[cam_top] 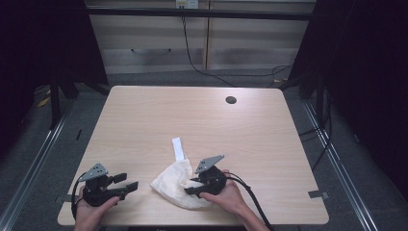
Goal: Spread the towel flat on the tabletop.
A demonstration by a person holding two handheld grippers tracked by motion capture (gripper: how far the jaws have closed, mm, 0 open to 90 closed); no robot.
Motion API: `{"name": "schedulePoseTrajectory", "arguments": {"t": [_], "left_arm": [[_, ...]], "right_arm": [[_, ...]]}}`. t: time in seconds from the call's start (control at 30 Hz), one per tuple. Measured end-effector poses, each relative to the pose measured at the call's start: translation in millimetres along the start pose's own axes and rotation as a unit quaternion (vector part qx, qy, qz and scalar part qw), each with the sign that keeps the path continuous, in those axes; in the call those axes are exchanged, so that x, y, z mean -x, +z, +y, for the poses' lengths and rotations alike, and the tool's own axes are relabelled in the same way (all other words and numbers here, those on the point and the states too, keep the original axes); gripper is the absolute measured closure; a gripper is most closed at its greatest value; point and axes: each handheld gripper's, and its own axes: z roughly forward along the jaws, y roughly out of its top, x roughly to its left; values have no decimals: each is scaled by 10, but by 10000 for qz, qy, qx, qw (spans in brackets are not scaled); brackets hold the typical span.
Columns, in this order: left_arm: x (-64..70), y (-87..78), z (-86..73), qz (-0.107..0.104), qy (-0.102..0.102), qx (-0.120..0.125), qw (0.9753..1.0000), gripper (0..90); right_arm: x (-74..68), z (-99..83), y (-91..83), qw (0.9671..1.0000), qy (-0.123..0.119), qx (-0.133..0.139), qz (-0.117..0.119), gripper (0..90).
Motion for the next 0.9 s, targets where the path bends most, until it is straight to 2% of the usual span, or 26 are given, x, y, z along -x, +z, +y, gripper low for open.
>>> {"name": "schedulePoseTrajectory", "arguments": {"t": [0.07,0.1,0.13,0.2,0.27,0.3,0.37,0.4,0.43,0.5,0.57,0.6,0.73,0.9], "left_arm": [[8,22,15,-53,-3,-21,10000,341],[8,22,15,-53,-3,-21,10000,344],[12,29,20,-60,-9,-23,10000,345],[21,38,42,-114,2,-27,9999,346],[35,42,84,-123,-8,22,9999,348],[38,43,112,-143,11,49,9999,348],[53,54,173,-45,-14,163,9999,349],[53,64,211,-54,-12,180,9998,349],[57,73,237,-72,-4,185,9998,349],[65,98,287,-140,33,171,9998,349],[75,134,332,-207,47,141,9997,349],[82,156,357,-218,96,100,9997,348],[108,264,461,-363,95,80,9993,355],[135,442,604,-552,178,-29,9983,384]], "right_arm": [[-8,7,-45,9999,49,107,-12,469],[-8,7,-45,9999,49,107,-12,469],[6,20,-136,9994,109,328,-3,406],[17,24,-192,9989,166,434,-6,375],[53,4,-378,9976,248,639,-133,336],[53,4,-378,9976,248,639,-133,336],[89,-38,-506,9962,312,782,-242,315],[126,-92,-649,9937,398,966,-398,306],[147,-113,-704,9929,474,1007,-431,298],[164,-130,-743,9922,508,1043,-453,294],[216,-190,-854,9904,630,1111,-537,289],[254,-242,-940,9882,731,1190,-622,279],[285,-334,-1065,9857,857,1238,-761,284],[305,-522,-1146,9856,976,1050,-899,298]]}}
